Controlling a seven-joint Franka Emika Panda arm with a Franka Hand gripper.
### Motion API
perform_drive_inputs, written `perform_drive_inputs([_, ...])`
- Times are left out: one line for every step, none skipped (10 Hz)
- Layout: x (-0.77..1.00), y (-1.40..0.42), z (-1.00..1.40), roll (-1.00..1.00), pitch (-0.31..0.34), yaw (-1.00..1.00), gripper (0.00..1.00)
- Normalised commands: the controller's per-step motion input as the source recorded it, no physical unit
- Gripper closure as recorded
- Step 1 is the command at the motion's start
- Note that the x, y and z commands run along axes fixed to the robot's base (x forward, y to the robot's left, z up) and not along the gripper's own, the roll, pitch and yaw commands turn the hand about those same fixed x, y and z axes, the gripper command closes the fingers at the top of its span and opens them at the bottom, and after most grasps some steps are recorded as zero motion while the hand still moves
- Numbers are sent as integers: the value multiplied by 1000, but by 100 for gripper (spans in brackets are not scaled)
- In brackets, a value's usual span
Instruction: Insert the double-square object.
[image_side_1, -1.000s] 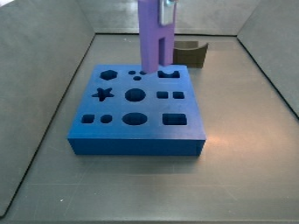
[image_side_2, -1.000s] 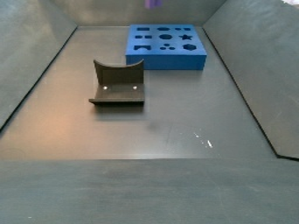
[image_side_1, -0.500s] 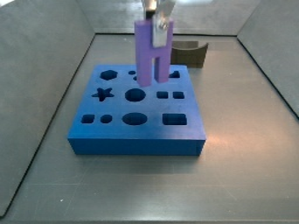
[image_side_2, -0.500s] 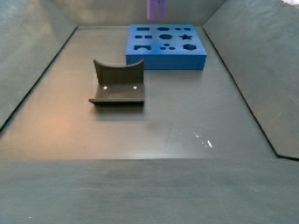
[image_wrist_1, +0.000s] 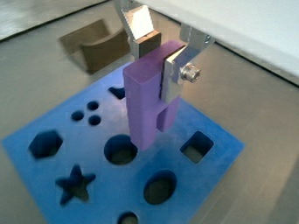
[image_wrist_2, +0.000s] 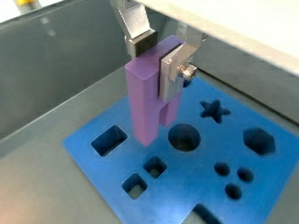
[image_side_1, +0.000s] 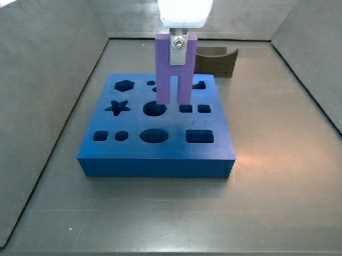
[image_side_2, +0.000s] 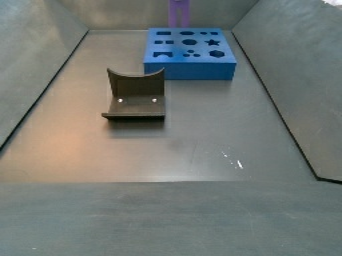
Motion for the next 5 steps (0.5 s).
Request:
perform_drive_inputs([643, 0, -391, 371, -49, -520, 100])
perform_drive_inputs([814, 0, -443, 363, -74, -369, 100])
perform_drive_inputs([774, -9, -354, 414, -54, -286, 100])
perform_drive_inputs([760, 0, -377, 419, -6, -263, 100])
perform_drive_inputs([486, 49, -217, 261, 0, -266, 100])
